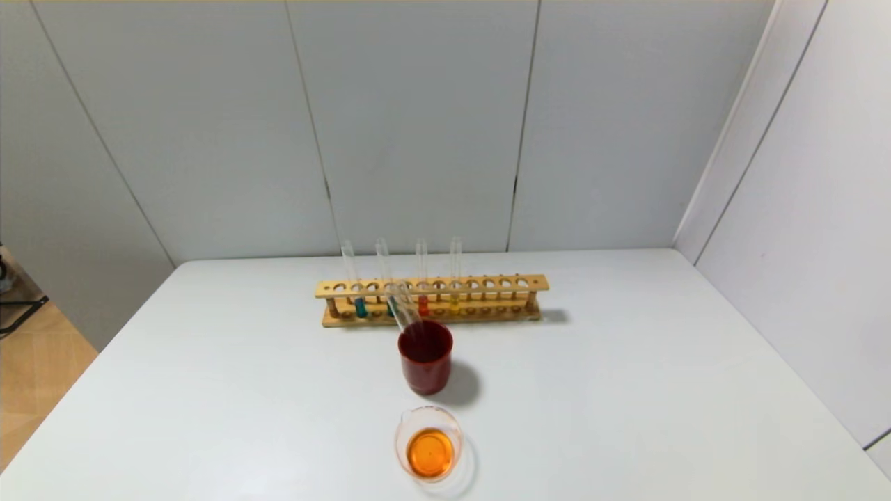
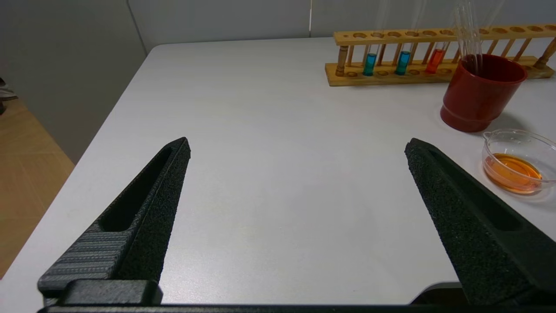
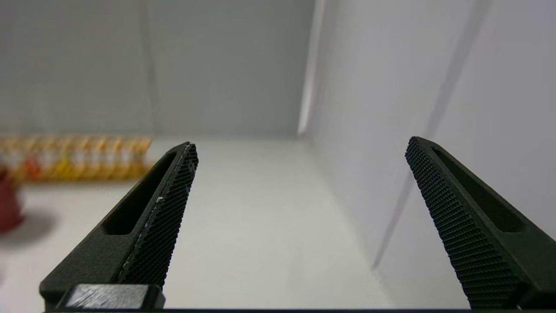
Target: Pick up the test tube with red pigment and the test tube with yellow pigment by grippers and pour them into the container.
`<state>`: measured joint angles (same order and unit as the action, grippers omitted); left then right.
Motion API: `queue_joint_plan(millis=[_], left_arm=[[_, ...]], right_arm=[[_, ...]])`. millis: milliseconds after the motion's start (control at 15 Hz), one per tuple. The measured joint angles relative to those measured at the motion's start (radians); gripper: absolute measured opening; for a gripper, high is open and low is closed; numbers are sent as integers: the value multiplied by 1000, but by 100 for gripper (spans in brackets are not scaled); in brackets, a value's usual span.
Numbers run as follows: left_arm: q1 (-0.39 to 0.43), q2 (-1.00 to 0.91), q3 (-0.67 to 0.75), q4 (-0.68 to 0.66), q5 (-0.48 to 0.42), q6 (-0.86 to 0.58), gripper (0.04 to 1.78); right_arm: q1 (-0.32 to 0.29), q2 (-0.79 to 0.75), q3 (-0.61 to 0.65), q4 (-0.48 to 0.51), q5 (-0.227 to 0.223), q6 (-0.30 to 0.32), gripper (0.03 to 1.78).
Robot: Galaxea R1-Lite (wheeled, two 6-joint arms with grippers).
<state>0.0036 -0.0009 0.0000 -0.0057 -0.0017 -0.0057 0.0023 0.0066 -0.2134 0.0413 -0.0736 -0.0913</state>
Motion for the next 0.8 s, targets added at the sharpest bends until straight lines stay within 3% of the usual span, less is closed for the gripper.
queue_joint_plan(millis=[133, 200, 333, 467, 600, 800], left_arm=[[0, 0, 0, 0, 0, 0, 175], [-1, 0, 0, 0, 0, 0, 175], [0, 0, 0, 0, 0, 0, 175], [-1, 0, 0, 0, 0, 0, 175], [0, 0, 0, 0, 0, 0, 175], [0, 0, 0, 0, 0, 0, 175]], right_arm=[[-1, -6, 99, 42, 90, 74, 174], [-1, -7, 127, 51, 100, 98, 174], [-1, -8, 140, 66, 90, 116, 174], [-2, -9, 147, 109, 57, 79, 174], [-2, -9, 146, 126, 74, 53, 174], [-1, -9, 146, 126, 67, 74, 174]])
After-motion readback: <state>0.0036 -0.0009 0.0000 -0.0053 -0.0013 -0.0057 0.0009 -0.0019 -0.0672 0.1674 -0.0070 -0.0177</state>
